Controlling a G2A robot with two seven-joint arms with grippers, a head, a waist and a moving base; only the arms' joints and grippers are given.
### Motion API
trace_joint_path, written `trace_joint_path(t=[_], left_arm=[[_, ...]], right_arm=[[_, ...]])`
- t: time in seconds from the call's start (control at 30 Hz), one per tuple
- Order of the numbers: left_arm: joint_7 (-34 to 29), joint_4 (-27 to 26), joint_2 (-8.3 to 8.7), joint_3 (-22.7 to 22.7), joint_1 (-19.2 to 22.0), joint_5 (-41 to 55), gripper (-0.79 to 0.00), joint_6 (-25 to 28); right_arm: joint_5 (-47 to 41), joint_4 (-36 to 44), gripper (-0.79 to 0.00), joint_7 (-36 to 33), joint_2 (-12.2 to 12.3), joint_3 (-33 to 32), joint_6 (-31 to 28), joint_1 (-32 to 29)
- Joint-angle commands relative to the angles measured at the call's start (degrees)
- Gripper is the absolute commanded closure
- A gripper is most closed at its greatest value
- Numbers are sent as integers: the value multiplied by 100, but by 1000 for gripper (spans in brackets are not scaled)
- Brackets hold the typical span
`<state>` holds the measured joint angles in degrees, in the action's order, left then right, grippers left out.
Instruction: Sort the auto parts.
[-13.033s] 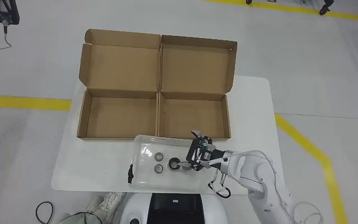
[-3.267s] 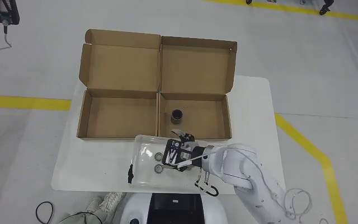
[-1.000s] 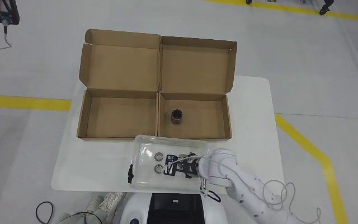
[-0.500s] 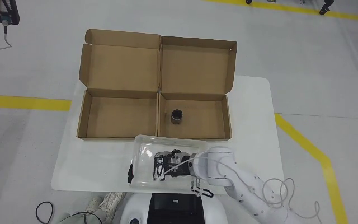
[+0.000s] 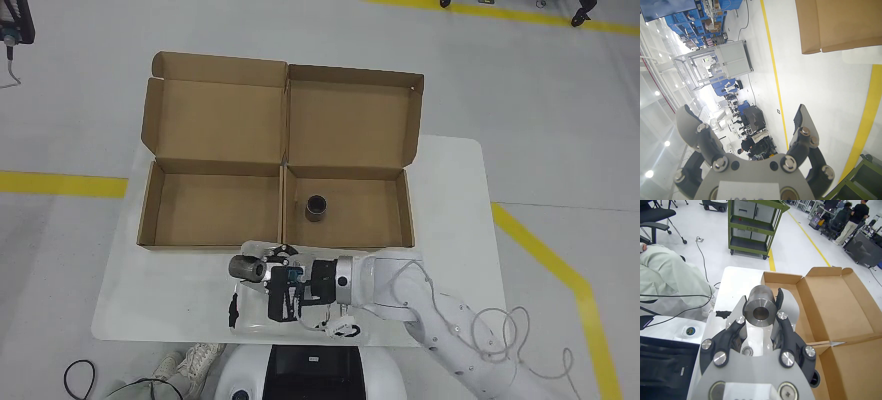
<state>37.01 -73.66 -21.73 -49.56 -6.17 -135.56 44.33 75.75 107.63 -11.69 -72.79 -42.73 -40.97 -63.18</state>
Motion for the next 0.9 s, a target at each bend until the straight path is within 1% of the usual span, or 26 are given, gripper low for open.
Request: trace_joint_path(t=[0.0,0.13,0.23,0.33,0.43,0.63,0.67,0.77,0.83,0.87], left_arm=[[0,0,0,0,0,0,-785,0],[0,0,0,0,0,0,-785,0],[0,0,0,0,0,0,-785,0],[0,0,0,0,0,0,-785,0],[0,0,0,0,0,0,-785,0],[0,0,0,0,0,0,-785,0],[0,0,0,0,0,0,-785,0],[0,0,0,0,0,0,-785,0],[0,0,0,0,0,0,-785,0],[0,0,0,0,0,0,-785,0]], right_arm=[[-29,2,0,-78,-27,0,125,106],[-328,59,0,-235,-95,-6,355,327],[-592,118,0,-130,-153,-53,535,507],[-846,94,0,269,-205,-115,641,624],[-949,-67,0,793,-230,-167,716,562],[-1055,-334,0,1304,-242,-274,815,381],[-1138,-370,0,1449,-243,-306,772,347],[-1535,-653,0,2079,-241,-439,382,269],[-1642,-829,0,2324,-235,-507,99,265],[-1592,-867,0,2388,-229,-557,90,254]])
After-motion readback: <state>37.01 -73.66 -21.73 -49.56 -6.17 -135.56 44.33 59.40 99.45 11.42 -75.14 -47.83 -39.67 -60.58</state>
